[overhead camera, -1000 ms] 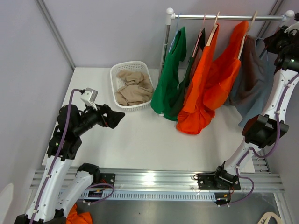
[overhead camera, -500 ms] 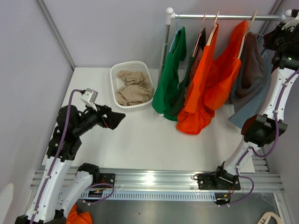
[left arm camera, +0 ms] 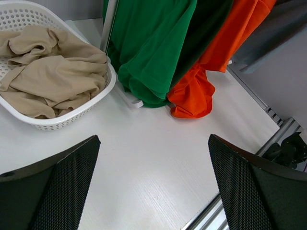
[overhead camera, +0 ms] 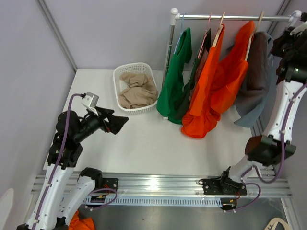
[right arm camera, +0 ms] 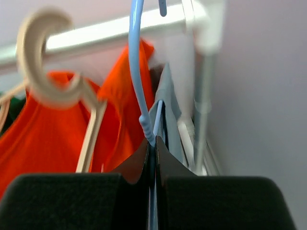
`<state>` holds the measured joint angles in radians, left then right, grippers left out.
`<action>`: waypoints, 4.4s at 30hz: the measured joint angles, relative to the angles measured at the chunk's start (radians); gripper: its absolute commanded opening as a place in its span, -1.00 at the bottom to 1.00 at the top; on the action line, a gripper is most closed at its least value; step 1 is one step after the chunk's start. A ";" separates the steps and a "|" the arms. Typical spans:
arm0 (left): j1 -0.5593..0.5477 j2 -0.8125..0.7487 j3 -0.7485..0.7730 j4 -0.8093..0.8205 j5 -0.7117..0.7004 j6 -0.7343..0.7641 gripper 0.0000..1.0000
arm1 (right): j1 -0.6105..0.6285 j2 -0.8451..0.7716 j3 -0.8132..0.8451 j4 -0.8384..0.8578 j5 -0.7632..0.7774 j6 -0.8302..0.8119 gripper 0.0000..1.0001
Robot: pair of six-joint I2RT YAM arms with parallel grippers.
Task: Remove the t-shirt from the hanger
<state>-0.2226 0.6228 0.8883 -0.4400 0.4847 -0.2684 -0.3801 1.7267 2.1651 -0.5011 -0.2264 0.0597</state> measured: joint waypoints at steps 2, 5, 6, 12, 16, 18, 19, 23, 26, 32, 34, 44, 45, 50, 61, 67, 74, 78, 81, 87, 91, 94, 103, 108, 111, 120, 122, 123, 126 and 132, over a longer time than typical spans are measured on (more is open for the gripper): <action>0.000 -0.013 -0.006 0.008 0.001 0.000 0.99 | 0.009 -0.134 -0.156 0.011 0.057 0.008 -1.00; 0.000 -0.030 -0.012 0.012 0.005 0.000 0.99 | 0.045 -0.317 -0.320 0.006 0.154 0.023 -1.00; 0.000 -0.035 -0.013 0.013 0.006 -0.001 0.99 | 0.061 -0.367 -0.352 -0.002 0.193 0.031 -1.00; 0.000 -0.037 -0.017 0.033 0.026 -0.019 0.99 | 0.231 -0.538 -0.377 -0.067 0.493 0.119 -1.00; -0.032 0.010 -0.003 0.035 0.041 -0.018 0.99 | 0.381 -0.568 -0.391 -0.146 0.689 0.208 -1.00; -0.103 0.028 0.023 0.014 0.010 -0.010 0.99 | 0.451 -0.566 -0.401 -0.203 0.776 0.262 -1.00; -0.145 0.040 0.043 -0.002 -0.006 -0.003 0.99 | 0.488 -0.561 -0.402 -0.238 0.827 0.293 -1.00; -0.314 0.069 0.135 -0.012 -0.074 0.027 0.99 | 0.619 -0.528 -0.403 -0.379 1.001 0.417 -1.00; -0.461 0.082 0.170 0.013 -0.153 0.057 0.99 | 0.684 -0.510 -0.403 -0.485 1.066 0.513 -1.00; -0.798 0.253 0.232 0.062 -0.392 0.158 0.99 | 0.723 -0.505 -0.401 -0.622 1.101 0.668 -1.00; -0.869 0.336 0.253 0.093 -0.472 0.195 0.99 | 0.729 -0.499 -0.393 -0.645 1.102 0.690 -1.00; -1.016 0.597 0.253 0.280 -0.646 0.304 0.99 | 0.759 -0.483 -0.315 -0.654 1.098 0.706 -1.00; -1.016 0.613 0.254 0.298 -0.652 0.307 0.99 | 0.759 -0.479 -0.303 -0.655 1.094 0.706 -1.00; -1.025 0.683 0.262 0.359 -0.663 0.334 0.99 | 0.759 -0.475 -0.269 -0.653 1.079 0.705 -1.00; -1.039 0.756 0.286 0.465 -0.605 0.343 0.88 | 0.759 -0.464 -0.249 -0.653 1.052 0.699 -1.00; -1.049 0.824 0.326 0.484 -0.586 0.338 0.69 | 0.759 -0.463 -0.249 -0.653 1.035 0.699 -1.00; -1.051 0.867 0.356 0.489 -0.583 0.332 -0.40 | 0.759 -0.464 -0.250 -0.653 1.014 0.699 -1.00; -1.053 0.905 0.424 0.474 -0.581 0.328 -0.99 | 0.759 -0.468 -0.258 -0.649 1.012 0.699 -1.00; -1.054 0.906 0.438 0.464 -0.575 0.328 -0.99 | 0.759 -0.472 -0.269 -0.640 1.017 0.694 -1.00; -1.088 0.843 0.386 0.450 -0.568 0.310 -0.99 | 0.749 -0.475 -0.313 -0.592 1.053 0.620 -1.00; -1.177 0.765 0.296 0.473 -0.592 0.277 -0.99 | 0.674 -0.473 -0.337 -0.561 1.045 0.573 -1.00; -1.257 0.728 0.227 0.505 -0.615 0.250 -0.99 | 0.585 -0.473 -0.351 -0.541 1.025 0.543 -1.00; -1.320 0.766 0.104 0.610 -0.638 0.162 -0.99 | 0.509 -0.471 -0.383 -0.537 0.925 0.501 -1.00; -1.223 0.917 0.243 0.533 -0.577 0.114 -0.98 | 0.595 -0.488 -0.384 -0.542 0.894 0.504 -1.00; -1.141 1.019 0.427 0.444 -0.552 0.109 -0.99 | 0.646 -0.527 -0.384 -0.552 0.834 0.512 -1.00; -1.019 1.094 0.648 0.365 -0.481 0.092 -0.99 | 0.660 -0.682 -0.403 -0.632 0.806 0.516 -1.00; -1.011 1.107 0.648 0.345 -0.446 0.079 -0.99 | 0.660 -0.685 -0.387 -0.642 0.818 0.501 -1.00; -1.009 1.116 0.647 0.333 -0.426 0.069 -0.99 | 0.660 -0.685 -0.367 -0.646 0.821 0.494 -1.00; -1.009 1.140 0.611 0.328 -0.365 0.031 -0.99 | 0.660 -0.701 -0.349 -0.615 0.814 0.476 -1.00; -1.010 1.192 0.428 0.322 -0.300 -0.049 -0.99 | 0.660 -0.745 -0.296 -0.602 0.830 0.455 -1.00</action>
<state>-1.2324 1.8153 1.3159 -0.1177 0.1844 -0.3176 0.2794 0.9813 1.8687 -1.1027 0.6037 0.5144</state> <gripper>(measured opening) 0.013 0.030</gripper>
